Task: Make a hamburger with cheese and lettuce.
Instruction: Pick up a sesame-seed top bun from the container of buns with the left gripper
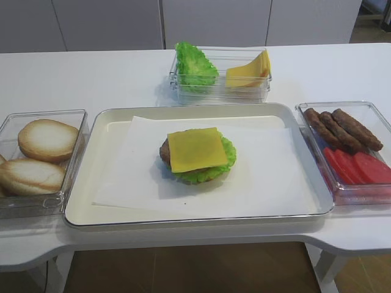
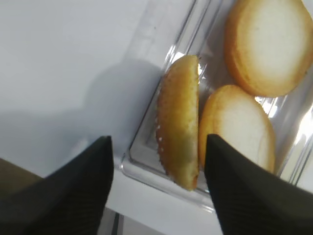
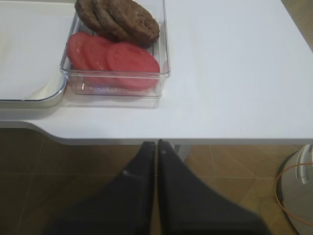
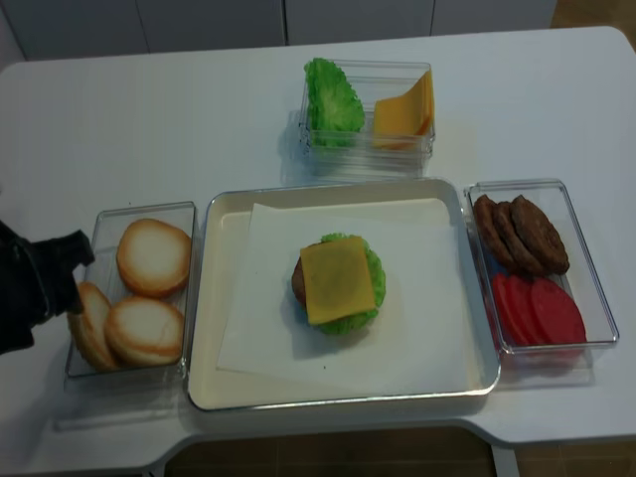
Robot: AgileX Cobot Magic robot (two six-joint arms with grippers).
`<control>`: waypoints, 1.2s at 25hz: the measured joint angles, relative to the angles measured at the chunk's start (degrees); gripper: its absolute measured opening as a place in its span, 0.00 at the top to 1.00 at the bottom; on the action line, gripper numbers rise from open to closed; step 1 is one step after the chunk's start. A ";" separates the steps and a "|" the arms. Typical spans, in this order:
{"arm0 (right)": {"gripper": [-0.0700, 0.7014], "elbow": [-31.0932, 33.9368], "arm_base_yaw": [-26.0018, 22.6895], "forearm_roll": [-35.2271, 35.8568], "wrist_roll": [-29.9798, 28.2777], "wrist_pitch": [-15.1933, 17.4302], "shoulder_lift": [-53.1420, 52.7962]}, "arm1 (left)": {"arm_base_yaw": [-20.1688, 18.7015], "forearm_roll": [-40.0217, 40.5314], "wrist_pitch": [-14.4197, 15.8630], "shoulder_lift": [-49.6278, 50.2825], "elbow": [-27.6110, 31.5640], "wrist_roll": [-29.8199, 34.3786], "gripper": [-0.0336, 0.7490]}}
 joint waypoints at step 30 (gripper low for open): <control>0.80 0.00 0.00 0.00 0.00 0.00 0.00 | 0.00 -2.87 -5.25 9.48 -0.13 -0.41 0.48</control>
